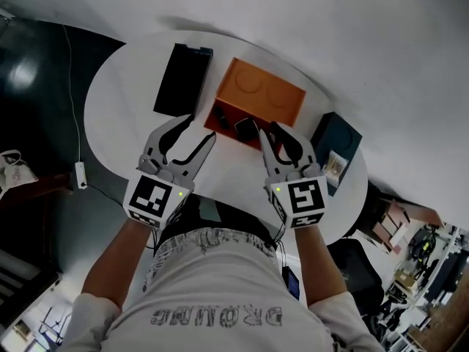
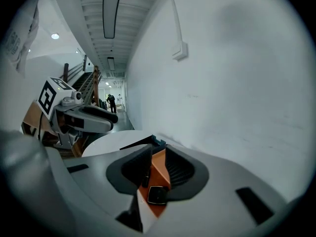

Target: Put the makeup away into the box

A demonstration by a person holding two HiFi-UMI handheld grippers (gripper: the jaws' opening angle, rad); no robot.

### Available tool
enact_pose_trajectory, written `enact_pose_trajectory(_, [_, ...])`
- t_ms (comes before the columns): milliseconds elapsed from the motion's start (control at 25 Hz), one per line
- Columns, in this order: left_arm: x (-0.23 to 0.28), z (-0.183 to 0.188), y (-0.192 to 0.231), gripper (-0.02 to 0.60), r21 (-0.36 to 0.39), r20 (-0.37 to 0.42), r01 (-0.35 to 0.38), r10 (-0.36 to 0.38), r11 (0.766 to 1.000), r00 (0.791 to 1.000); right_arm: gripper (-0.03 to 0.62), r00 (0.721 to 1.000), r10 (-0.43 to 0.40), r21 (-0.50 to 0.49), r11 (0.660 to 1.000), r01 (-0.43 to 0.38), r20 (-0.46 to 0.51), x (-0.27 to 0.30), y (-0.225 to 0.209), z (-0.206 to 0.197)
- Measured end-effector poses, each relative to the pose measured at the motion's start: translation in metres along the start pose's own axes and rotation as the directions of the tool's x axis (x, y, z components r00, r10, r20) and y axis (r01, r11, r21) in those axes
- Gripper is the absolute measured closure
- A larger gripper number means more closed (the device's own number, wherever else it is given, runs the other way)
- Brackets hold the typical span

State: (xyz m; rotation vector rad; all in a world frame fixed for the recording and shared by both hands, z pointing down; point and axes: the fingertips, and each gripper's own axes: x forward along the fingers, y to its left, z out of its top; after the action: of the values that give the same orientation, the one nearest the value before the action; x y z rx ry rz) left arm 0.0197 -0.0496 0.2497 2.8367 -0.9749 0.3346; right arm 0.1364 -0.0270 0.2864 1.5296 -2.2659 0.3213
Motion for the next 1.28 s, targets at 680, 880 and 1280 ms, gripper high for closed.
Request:
enact_pose_trajectory(680, [-0.024,0.049,0.0,0.514,0.082,0.121,0.023,-0.033,0.996,0.992,0.557,0.995,-0.051,-0.005,0.999,0.052,0.086,-0.016,0.017,0.041])
enact_pose_trajectory(880, [-0.025,0.057,0.004,0.528,0.076,0.136,0.027,-0.037,0.997,0.99,0.571,0.994,-0.053,-0.001,0.999,0.054,0.096,-0.013,0.022,0.049])
enact_pose_trajectory(1280, [-0.021,0.063,0.01,0.549,0.078,0.141,0.032,-0.043,0.996,0.989,0.586,0.992,-0.038,0.005,0.999,0.038,0.116,-0.012,0.021,0.061])
